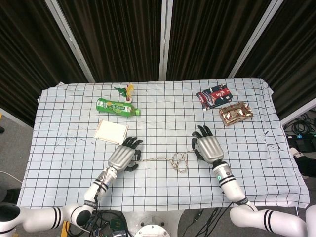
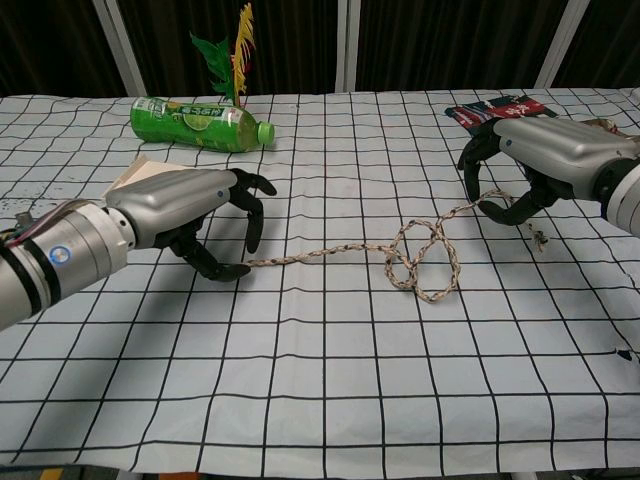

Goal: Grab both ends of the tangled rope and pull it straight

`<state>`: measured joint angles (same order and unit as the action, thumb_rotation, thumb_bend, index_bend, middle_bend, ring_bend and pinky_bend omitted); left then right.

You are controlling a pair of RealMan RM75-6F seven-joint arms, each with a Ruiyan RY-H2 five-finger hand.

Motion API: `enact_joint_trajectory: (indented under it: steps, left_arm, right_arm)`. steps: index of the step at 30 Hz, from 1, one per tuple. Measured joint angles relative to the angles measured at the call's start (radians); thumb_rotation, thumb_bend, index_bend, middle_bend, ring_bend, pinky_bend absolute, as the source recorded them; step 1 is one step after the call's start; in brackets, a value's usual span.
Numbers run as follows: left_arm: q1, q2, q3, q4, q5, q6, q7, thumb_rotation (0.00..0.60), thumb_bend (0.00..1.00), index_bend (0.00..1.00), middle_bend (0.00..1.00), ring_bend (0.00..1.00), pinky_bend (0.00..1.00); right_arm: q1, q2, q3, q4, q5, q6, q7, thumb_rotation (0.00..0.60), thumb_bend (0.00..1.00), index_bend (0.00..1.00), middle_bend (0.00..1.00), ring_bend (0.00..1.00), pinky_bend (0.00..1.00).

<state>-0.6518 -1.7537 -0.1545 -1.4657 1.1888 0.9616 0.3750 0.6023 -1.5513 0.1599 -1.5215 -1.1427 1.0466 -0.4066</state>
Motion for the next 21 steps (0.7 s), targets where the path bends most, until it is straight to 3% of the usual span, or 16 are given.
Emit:
enact_joint_trajectory:
  steps: [10,21]
  left_arm:
    - [-0.026,-0.042,-0.018,0.048,-0.078,-0.003,0.045,0.589,0.29,0.52,0.07,0.00,0.00]
    - [-0.041,-0.036,-0.001,0.050,-0.096,-0.017,0.055,0.579,0.33,0.53,0.07,0.00,0.00]
  right_arm:
    - [0.002,-0.002,-0.004,0.011,-0.001,-0.002,0.014,0.600,0.48,0.63,0.23,0.00,0.00]
    - [0.004,-0.005,-0.006,0.019,0.000,-0.004,0.024,0.600,0.48,0.63,0.23,0.00,0.00]
